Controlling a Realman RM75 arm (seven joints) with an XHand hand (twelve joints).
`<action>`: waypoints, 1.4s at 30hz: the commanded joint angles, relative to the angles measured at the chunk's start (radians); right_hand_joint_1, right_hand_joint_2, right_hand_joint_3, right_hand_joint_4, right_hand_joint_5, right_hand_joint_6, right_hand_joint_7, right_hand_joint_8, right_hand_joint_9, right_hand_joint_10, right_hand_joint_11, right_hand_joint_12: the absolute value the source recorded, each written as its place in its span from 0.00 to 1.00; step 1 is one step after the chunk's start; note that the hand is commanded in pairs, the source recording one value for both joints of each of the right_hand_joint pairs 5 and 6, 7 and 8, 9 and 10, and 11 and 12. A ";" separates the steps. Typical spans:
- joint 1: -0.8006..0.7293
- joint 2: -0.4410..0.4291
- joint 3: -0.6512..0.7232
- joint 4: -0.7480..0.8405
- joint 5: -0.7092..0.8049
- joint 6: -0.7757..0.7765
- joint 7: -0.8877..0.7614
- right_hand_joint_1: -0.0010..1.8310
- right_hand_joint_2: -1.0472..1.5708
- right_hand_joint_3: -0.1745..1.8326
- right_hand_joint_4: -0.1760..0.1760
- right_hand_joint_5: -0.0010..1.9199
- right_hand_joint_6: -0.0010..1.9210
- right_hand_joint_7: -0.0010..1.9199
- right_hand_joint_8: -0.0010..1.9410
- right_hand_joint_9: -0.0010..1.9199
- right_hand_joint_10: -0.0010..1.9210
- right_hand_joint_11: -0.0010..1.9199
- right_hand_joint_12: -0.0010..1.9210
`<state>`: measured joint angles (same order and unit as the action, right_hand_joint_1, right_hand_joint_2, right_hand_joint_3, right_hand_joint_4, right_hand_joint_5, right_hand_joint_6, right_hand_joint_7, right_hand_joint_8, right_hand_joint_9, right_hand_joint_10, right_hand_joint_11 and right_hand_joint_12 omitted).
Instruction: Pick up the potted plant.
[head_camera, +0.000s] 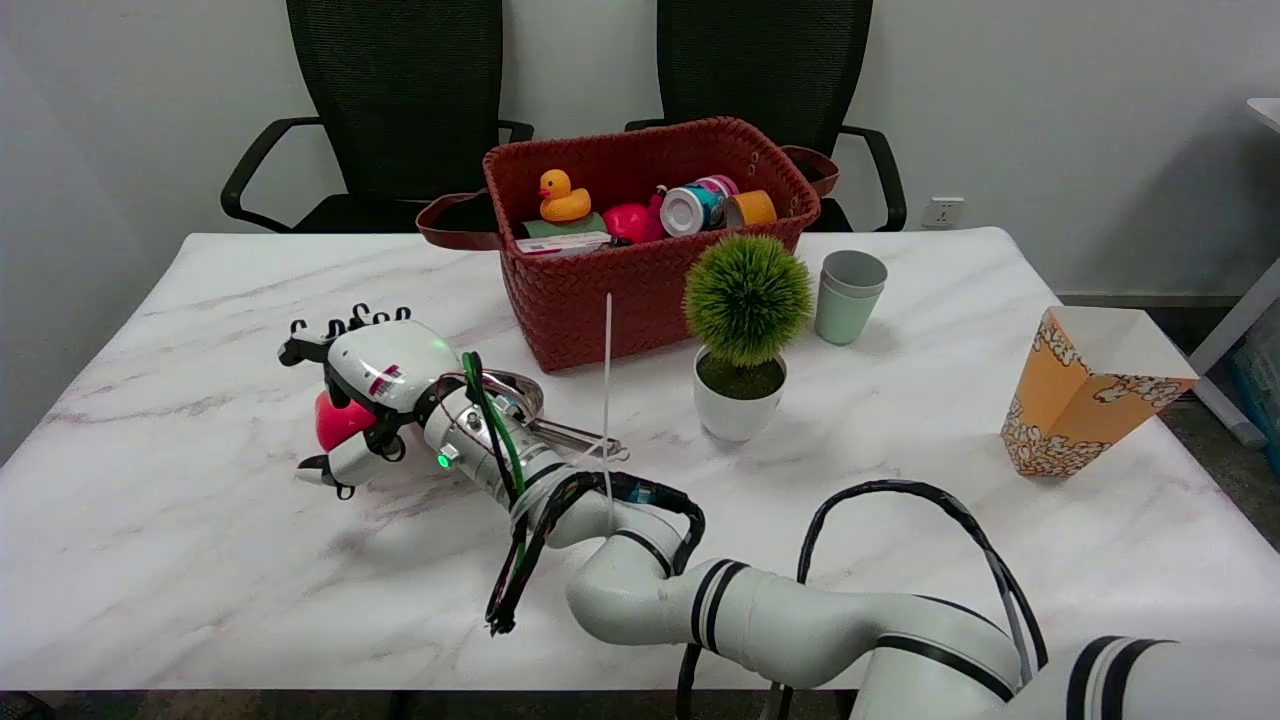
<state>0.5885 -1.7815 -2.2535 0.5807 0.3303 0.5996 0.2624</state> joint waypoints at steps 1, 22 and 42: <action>-0.020 0.021 0.001 0.052 0.000 -0.035 0.000 0.52 0.60 0.33 0.50 0.24 0.24 0.51 0.50 0.42 0.42 0.23 0.23; -0.030 0.026 0.045 0.102 0.001 -0.040 -0.008 0.52 0.60 0.32 0.50 0.24 0.24 0.51 0.50 0.42 0.42 0.23 0.23; -0.278 0.196 0.170 0.567 0.231 -0.019 -0.154 0.60 0.47 0.42 0.50 0.05 0.05 0.35 0.35 0.35 0.35 0.26 0.26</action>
<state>0.4666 -1.6991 -2.1550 0.8672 0.3767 0.5472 0.2244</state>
